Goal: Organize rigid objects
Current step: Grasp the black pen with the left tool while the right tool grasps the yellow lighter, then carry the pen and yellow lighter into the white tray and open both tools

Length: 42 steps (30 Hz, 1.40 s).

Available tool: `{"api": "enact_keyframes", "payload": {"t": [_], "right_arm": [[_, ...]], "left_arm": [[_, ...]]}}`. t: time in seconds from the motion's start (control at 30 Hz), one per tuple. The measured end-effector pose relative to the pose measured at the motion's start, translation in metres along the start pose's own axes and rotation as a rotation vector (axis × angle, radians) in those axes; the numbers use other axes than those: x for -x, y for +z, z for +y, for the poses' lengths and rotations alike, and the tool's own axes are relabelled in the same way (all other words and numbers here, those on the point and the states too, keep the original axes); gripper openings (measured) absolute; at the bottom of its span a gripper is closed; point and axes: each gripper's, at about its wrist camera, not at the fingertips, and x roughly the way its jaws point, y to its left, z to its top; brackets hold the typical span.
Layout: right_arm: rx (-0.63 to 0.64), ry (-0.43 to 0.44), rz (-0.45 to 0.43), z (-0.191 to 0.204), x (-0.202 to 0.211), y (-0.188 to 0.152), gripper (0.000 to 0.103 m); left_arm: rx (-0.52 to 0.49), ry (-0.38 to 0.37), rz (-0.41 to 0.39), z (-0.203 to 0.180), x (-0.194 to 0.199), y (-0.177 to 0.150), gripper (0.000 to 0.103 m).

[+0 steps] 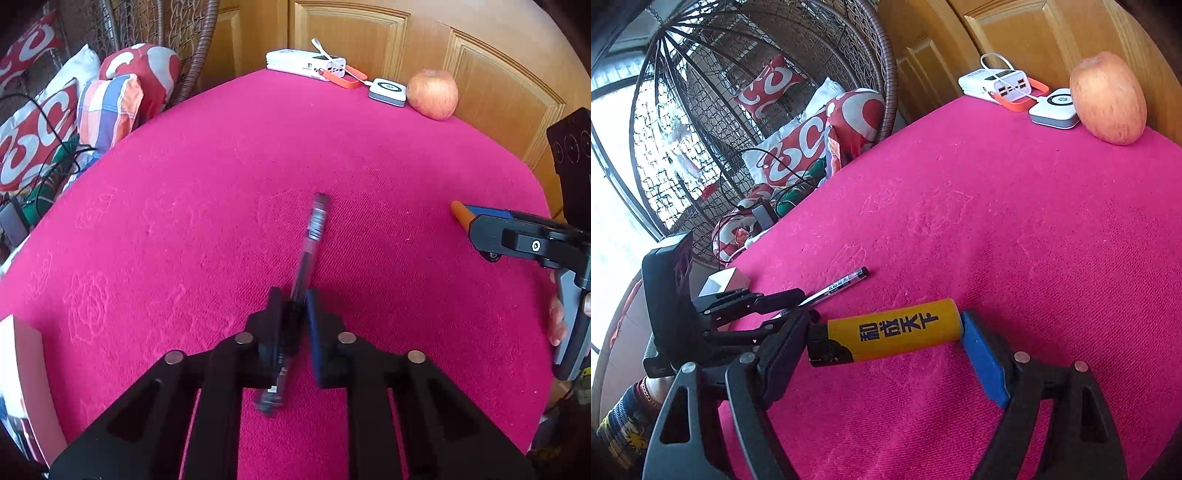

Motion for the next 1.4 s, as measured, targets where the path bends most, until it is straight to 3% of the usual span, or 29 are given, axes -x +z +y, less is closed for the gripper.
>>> {"api": "enact_keyframes", "payload": {"t": [0.2, 0.47, 0.67, 0.87, 1.4], "right_arm": [[-0.019, 0.041, -0.036, 0.009, 0.014, -0.011, 0.082], [0.019, 0.083, -0.170, 0.039, 0.050, -0.003, 0.082], [0.055, 0.108, -0.243, 0.065, 0.072, 0.001, 0.082], [0.189, 0.062, -0.341, 0.106, 0.097, 0.000, 0.082], [0.305, 0.106, -0.302, 0.166, 0.084, -0.012, 0.082]], "left_arm": [[0.093, 0.038, -0.083, -0.005, 0.025, -0.034, 0.009], [0.174, 0.037, -0.284, -0.020, 0.093, -0.057, 0.009], [0.195, 0.112, -0.458, -0.023, 0.149, -0.068, 0.009], [0.315, 0.099, -0.513, -0.002, 0.181, -0.081, 0.009], [0.385, 0.162, -0.597, 0.027, 0.232, -0.120, 0.009]]}}
